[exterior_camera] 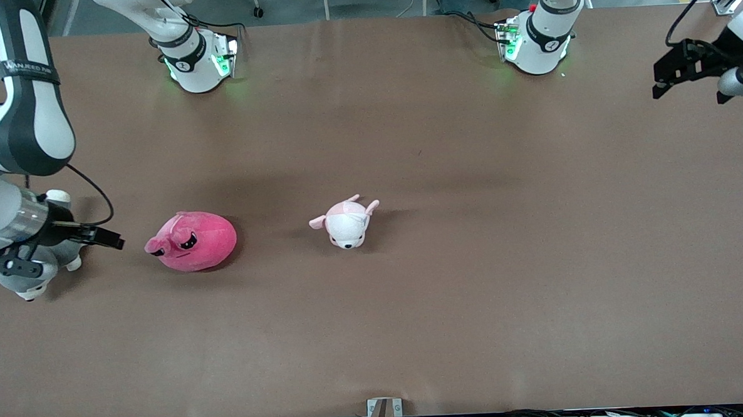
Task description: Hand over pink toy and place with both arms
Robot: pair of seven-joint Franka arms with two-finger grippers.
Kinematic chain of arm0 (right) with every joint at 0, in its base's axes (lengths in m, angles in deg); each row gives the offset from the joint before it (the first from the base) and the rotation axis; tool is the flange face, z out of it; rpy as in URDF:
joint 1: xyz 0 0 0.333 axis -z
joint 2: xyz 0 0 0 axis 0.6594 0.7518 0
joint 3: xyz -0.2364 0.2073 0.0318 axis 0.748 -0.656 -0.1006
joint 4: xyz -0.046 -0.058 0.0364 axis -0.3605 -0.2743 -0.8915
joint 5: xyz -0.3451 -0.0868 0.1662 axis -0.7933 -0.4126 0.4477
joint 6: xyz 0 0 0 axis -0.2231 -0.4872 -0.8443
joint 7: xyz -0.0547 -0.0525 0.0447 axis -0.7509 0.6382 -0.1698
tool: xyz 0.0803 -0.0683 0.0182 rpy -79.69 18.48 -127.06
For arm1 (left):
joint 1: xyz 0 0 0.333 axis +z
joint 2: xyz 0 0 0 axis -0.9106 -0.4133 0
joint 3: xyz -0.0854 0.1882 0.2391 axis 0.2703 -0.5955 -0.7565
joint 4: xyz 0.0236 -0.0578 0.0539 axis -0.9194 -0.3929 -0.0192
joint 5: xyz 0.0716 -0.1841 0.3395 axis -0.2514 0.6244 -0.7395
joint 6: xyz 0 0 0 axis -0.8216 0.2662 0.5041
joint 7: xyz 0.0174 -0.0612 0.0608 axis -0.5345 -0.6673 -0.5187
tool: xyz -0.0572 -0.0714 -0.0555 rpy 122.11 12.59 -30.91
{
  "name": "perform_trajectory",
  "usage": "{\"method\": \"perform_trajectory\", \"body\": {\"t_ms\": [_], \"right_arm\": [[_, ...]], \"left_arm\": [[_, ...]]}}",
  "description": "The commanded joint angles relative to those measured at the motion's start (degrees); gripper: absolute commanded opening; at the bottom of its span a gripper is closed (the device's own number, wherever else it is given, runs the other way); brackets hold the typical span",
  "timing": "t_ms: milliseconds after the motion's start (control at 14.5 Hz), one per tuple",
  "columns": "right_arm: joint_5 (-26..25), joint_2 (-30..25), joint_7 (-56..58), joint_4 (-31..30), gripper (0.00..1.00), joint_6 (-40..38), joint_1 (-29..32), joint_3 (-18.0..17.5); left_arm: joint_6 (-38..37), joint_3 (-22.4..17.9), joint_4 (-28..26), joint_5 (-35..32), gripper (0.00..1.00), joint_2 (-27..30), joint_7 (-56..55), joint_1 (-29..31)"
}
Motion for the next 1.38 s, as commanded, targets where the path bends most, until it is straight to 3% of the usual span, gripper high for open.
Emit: {"method": "perform_trajectory", "body": {"t_ms": [0,276,690,966,1310], "right_arm": [[-2.74,1.09,5.27,4.47,1.00,-3.50,0.81,-0.90],[-3.09,1.09,5.28,10.09,1.00,-12.90,0.89,-0.81],[-4.94,0.12,6.33,13.35,1.00,-20.03,1.07,-0.98],[-4.59,-0.23,6.25,14.67,1.00,-21.89,0.46,-1.60],[-4.67,0.47,6.33,16.87,1.00,-21.71,-1.13,-1.34]], "left_arm": [[2.40,0.37,-1.37,0.69,1.00,-0.22,3.33,2.71],[3.37,0.28,-0.76,0.69,1.00,-2.43,2.38,3.50],[3.37,0.02,1.61,0.60,1.00,-6.03,2.38,6.57],[3.54,0.11,2.67,0.25,1.00,-6.56,0.98,6.40],[3.81,0.55,2.58,-0.36,1.00,-6.64,-9.14,6.14]]}}
